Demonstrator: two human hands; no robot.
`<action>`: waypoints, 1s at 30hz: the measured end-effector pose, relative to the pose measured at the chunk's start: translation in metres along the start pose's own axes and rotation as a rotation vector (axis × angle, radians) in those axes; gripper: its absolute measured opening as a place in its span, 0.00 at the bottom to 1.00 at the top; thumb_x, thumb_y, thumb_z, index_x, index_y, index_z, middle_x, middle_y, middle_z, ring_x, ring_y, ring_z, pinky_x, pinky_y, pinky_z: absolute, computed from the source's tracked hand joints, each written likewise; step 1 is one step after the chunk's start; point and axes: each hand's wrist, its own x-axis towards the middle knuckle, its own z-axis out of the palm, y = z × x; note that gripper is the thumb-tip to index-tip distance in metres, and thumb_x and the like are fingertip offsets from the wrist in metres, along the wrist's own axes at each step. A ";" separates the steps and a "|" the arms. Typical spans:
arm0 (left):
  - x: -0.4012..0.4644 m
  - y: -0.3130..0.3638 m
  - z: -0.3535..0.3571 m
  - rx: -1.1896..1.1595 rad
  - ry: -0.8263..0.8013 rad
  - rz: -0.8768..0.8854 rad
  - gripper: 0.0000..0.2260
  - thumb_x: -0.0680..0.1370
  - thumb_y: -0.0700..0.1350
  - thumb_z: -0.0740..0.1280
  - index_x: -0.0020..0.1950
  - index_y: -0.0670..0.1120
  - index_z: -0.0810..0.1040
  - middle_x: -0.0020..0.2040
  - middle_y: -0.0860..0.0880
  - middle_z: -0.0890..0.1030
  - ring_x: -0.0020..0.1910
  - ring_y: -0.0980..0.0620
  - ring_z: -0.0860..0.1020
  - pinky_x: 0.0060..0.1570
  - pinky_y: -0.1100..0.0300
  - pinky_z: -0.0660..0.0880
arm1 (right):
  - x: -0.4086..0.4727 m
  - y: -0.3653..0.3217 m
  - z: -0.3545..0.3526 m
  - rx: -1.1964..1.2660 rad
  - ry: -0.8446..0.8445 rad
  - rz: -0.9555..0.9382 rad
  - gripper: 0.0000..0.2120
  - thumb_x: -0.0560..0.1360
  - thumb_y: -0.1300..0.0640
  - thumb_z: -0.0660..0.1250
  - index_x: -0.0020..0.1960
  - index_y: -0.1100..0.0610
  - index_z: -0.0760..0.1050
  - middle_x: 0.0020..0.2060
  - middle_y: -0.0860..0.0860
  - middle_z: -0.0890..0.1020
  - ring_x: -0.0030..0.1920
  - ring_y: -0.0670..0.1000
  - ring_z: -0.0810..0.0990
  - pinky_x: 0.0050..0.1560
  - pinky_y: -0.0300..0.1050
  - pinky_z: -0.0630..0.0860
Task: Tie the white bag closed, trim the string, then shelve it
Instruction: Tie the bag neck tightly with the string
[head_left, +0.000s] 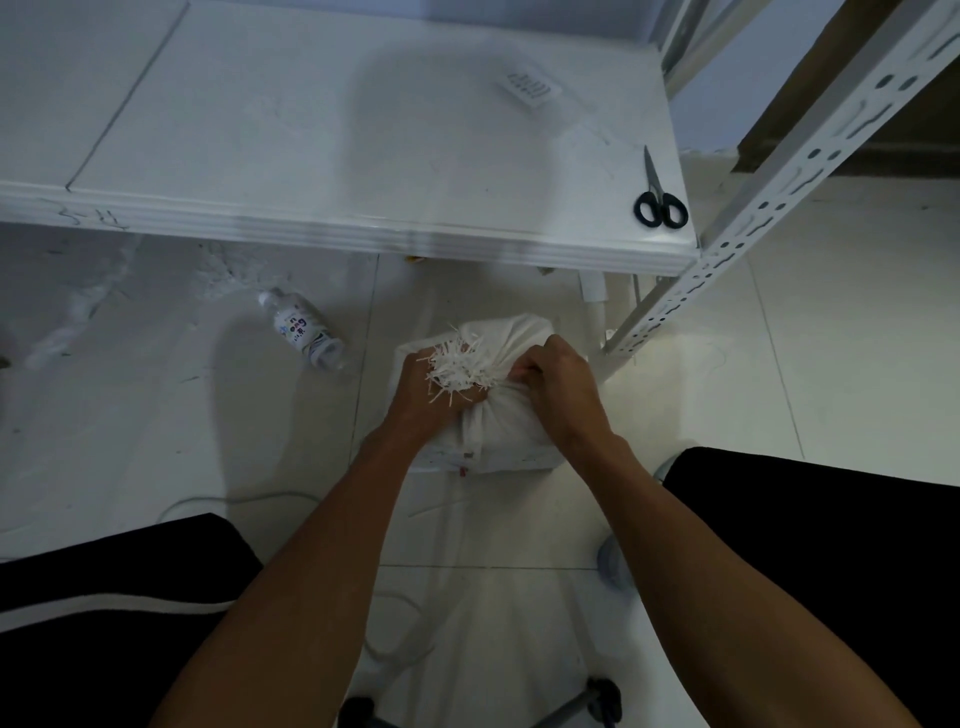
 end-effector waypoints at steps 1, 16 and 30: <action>0.000 0.000 -0.002 0.006 0.010 -0.003 0.16 0.67 0.34 0.78 0.51 0.48 0.81 0.45 0.59 0.84 0.47 0.65 0.82 0.49 0.66 0.76 | 0.001 0.002 0.002 0.014 -0.009 -0.003 0.05 0.73 0.64 0.68 0.42 0.58 0.82 0.43 0.54 0.80 0.47 0.53 0.76 0.49 0.49 0.75; 0.010 0.016 -0.003 0.122 0.166 -0.144 0.09 0.74 0.45 0.74 0.52 0.44 0.82 0.46 0.50 0.84 0.45 0.56 0.82 0.45 0.65 0.76 | -0.003 -0.001 -0.006 0.103 -0.128 0.081 0.04 0.75 0.51 0.67 0.42 0.44 0.78 0.41 0.42 0.83 0.45 0.48 0.81 0.50 0.53 0.78; 0.024 0.113 -0.017 0.410 0.107 0.516 0.20 0.64 0.28 0.63 0.52 0.43 0.81 0.51 0.48 0.82 0.52 0.51 0.79 0.55 0.61 0.74 | 0.018 -0.011 -0.030 0.235 -0.190 -0.011 0.05 0.69 0.54 0.77 0.40 0.54 0.83 0.41 0.48 0.82 0.42 0.47 0.81 0.45 0.38 0.76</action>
